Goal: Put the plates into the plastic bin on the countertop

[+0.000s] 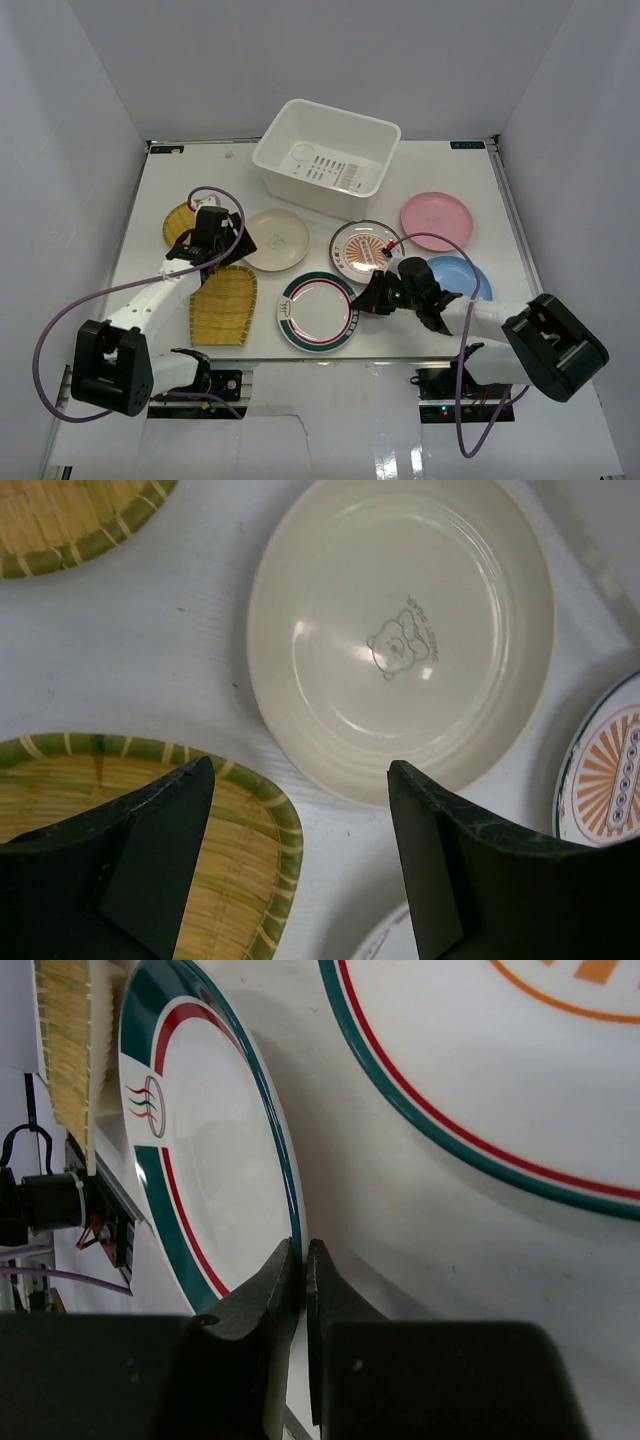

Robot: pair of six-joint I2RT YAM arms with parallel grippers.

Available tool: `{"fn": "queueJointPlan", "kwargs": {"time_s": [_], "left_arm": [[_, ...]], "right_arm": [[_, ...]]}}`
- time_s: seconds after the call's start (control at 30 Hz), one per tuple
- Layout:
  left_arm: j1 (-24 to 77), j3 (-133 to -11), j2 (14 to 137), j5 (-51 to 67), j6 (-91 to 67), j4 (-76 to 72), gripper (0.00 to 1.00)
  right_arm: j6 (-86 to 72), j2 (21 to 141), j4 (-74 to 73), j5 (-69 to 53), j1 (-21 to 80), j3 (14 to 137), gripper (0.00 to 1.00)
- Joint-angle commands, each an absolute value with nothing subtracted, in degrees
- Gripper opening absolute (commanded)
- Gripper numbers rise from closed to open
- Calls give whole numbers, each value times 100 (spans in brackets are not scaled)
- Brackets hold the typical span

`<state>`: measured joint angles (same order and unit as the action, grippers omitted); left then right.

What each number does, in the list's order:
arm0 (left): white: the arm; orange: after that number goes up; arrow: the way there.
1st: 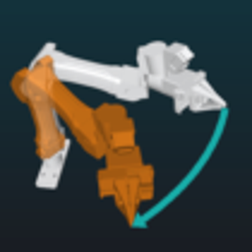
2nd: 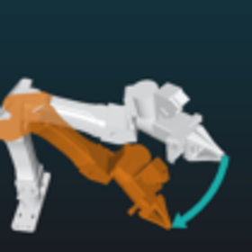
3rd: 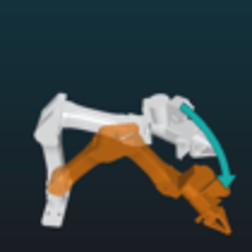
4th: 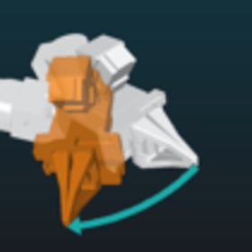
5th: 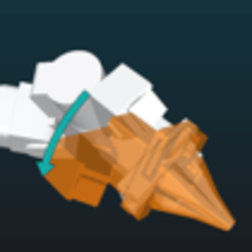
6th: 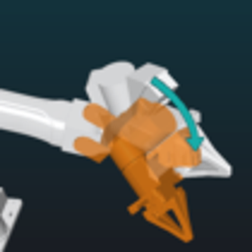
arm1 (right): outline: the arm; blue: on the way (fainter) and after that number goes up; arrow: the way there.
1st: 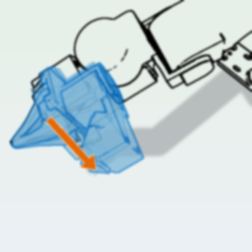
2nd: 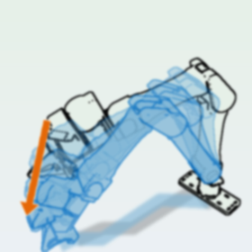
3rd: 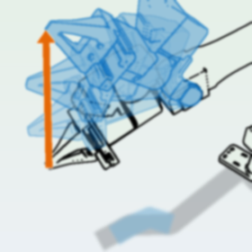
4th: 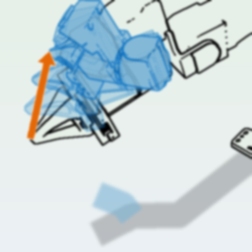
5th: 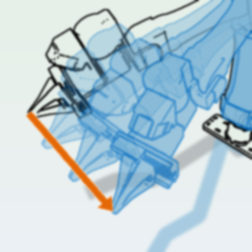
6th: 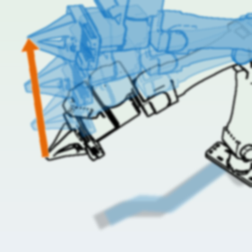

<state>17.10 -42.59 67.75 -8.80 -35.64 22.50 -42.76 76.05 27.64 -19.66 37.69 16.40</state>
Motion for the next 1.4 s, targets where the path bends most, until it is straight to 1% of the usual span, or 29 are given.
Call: {"fn": "queueJointPlan", "kwargs": {"time_s": [0.0,0.03,0.13,0.2,0.23,0.33,0.4,0.47,0.57,0.67,0.7,0.73,0.77,0.8,0.83,0.87,0.9,1.03,1.1,1.17,1.23,1.27,1.3,1.33,1.37], "left_arm": [[1162,-4351,7022,-432,-3674,1610,81],[1047,-4359,7109,-283,-3683,1556,80],[879,-4569,7505,-62,-3595,1450,79],[879,-4719,7811,-9,-3481,1415,77],[879,-4868,7909,200,-3463,1398,75],[879,-5053,8305,263,-3340,1424,71],[879,-5185,8533,308,-3244,1433,69],[879,-5290,8648,325,-3173,1468,66],[879,-5326,8833,150,-3076,1573,64],[879,-5291,8999,88,-3041,1591,61],[879,-5335,9070,114,-3015,1591,59],[879,-5361,9140,132,-2980,1591,57],[879,-5387,9262,141,-2971,1617,56],[879,-5440,9316,149,-2971,1626,51],[879,-5458,9377,210,-2945,1626,49],[879,-5475,9465,202,-2953,1643,47],[879,-5484,9492,202,-2979,1635,42],[879,-5441,9510,123,-3023,1661,33],[879,-5388,9440,88,-3015,1661,32],[879,-5361,9422,-131,-3006,1679,33],[879,-5353,9457,-158,-2997,1679,37],[879,-5361,9474,-167,-2997,1679,41],[879,-5370,9492,-193,-2962,1679,41],[879,-5388,9562,-202,-2936,1679,41],[879,-5414,9580,-220,-2918,1696,33]], "right_arm": [[-4105,6911,2394,-1846,3814,1415,8],[-3991,6656,2199,-1854,3814,1415,8],[-3841,5226,1418,-1837,3815,1555,8],[-3832,4757,1231,-1811,3814,1870,8],[-3797,4459,1056,-1697,3797,2046,8],[-3569,4377,914,-1443,3709,2977,8],[-3393,4534,879,-1423,3412,3443,8],[-3366,4964,931,-1801,2913,4172,8],[-3366,5694,1176,-1968,2341,5113,8],[-3296,6607,1266,-1741,2048,6062,8],[-3252,6879,1240,-1740,1970,6317,8],[-3226,7447,1248,-1679,1890,6572,8],[-3182,7740,1213,-1574,1872,7088,8],[-3051,8048,1030,-1495,1855,7371,8],[-2963,8651,872,-1242,1846,7687,8],[-2901,8909,766,-1135,1846,8195,8],[-2857,9382,747,-1082,1837,8400,8],[-2629,10325,555,-599,1854,9244,8],[-2602,10816,493,-519,1863,9700,8],[-2523,11169,212,-457,1872,10088,8],[-2444,11653,10,-448,1959,10588,8],[-2339,11767,-252,-422,2012,10713,8],[-2286,11960,-324,-378,2065,10792,8],[-2242,12023,-377,-291,2161,10854,8],[-2215,12050,-395,-264,2214,10828,9]]}}
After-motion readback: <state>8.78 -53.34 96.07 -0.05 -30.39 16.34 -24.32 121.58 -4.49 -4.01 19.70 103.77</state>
